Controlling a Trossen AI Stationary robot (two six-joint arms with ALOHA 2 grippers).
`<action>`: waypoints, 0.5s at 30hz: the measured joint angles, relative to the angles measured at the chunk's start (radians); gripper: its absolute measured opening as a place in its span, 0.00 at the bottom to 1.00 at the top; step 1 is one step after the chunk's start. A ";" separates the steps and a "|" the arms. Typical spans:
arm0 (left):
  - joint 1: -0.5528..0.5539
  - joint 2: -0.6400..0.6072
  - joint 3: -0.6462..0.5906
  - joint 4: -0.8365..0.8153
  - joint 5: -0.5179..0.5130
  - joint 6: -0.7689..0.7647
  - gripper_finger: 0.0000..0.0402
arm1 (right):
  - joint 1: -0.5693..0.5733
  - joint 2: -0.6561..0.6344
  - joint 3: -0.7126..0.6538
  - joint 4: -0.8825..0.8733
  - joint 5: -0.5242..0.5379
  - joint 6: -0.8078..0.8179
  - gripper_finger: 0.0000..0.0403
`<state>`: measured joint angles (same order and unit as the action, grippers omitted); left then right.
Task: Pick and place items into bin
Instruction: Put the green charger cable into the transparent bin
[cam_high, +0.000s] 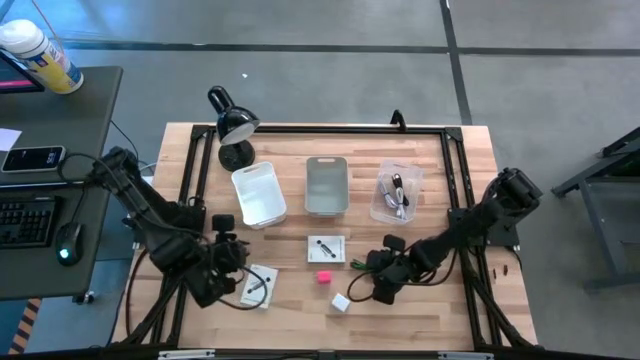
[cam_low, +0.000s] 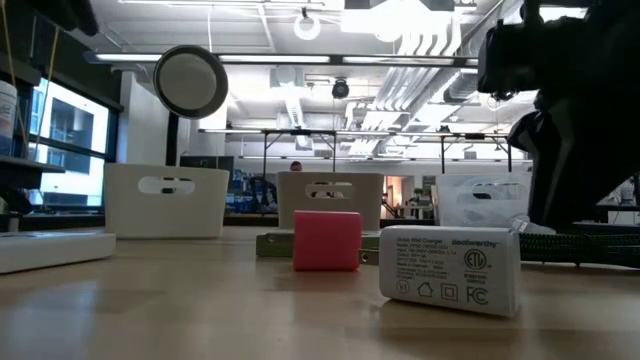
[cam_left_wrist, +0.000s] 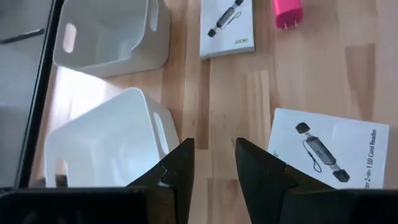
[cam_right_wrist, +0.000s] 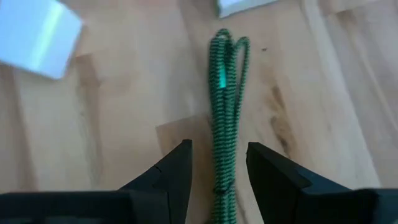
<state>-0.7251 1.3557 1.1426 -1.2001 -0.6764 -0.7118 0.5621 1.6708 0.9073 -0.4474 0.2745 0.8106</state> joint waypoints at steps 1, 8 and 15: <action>-0.010 -0.003 -0.014 0.003 -0.004 -0.024 0.26 | 0.000 0.005 0.000 -0.003 0.005 0.005 0.35; -0.044 -0.002 -0.110 0.070 -0.018 -0.149 0.26 | -0.001 0.058 0.000 -0.003 -0.046 0.022 0.35; -0.042 -0.002 -0.125 0.141 -0.049 -0.123 0.26 | -0.003 0.074 0.000 0.006 -0.018 0.099 0.34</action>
<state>-0.7670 1.3533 1.0176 -1.0592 -0.7253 -0.8346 0.5593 1.7451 0.9077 -0.4414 0.2568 0.9095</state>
